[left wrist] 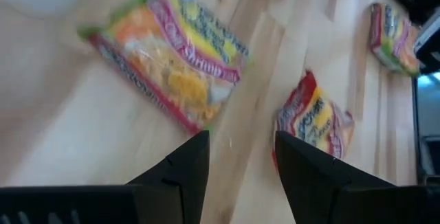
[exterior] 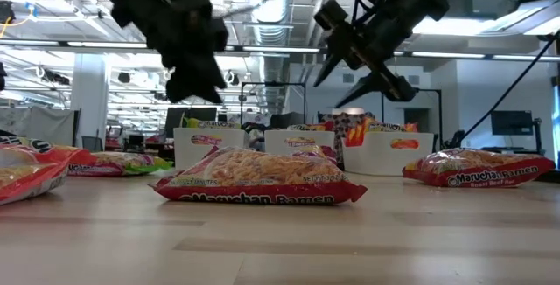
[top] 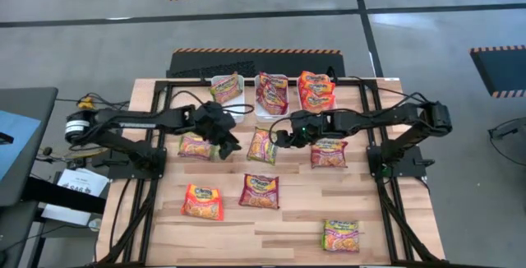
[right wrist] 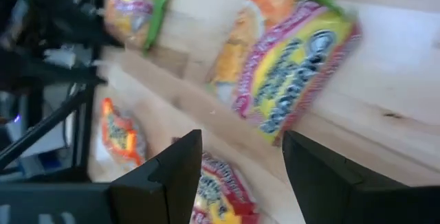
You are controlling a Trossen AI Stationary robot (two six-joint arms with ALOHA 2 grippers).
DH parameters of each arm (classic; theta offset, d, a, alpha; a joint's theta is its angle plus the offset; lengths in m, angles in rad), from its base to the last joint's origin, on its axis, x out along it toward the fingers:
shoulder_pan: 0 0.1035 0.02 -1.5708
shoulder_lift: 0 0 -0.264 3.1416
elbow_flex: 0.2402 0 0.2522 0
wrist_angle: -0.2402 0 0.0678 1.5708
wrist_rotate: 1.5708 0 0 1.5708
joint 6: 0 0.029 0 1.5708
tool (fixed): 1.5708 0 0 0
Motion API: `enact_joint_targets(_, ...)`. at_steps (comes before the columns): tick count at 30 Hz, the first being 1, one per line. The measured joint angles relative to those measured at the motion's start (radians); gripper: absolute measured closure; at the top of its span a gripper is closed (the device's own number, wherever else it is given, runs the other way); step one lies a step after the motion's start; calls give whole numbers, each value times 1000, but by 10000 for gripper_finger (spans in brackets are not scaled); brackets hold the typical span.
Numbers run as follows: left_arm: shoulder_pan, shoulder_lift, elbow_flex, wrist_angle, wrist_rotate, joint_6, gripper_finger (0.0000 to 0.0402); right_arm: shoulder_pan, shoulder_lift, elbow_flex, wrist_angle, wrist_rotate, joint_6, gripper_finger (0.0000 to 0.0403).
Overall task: Sort Maruchan noodles
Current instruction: Put the green noodle pack into the left white bin
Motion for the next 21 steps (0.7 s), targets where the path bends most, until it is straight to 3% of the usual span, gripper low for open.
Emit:
enact_joint_targets(6, 15, 132, -1, 115, 123, -98, 251, -14, 0, -3, -13, 1, 36, 175)
enact_joint_targets(21, 30, 320, -1, 285, 147, -229, 251, 5, 0, -211, 303, 84, 212, 175)
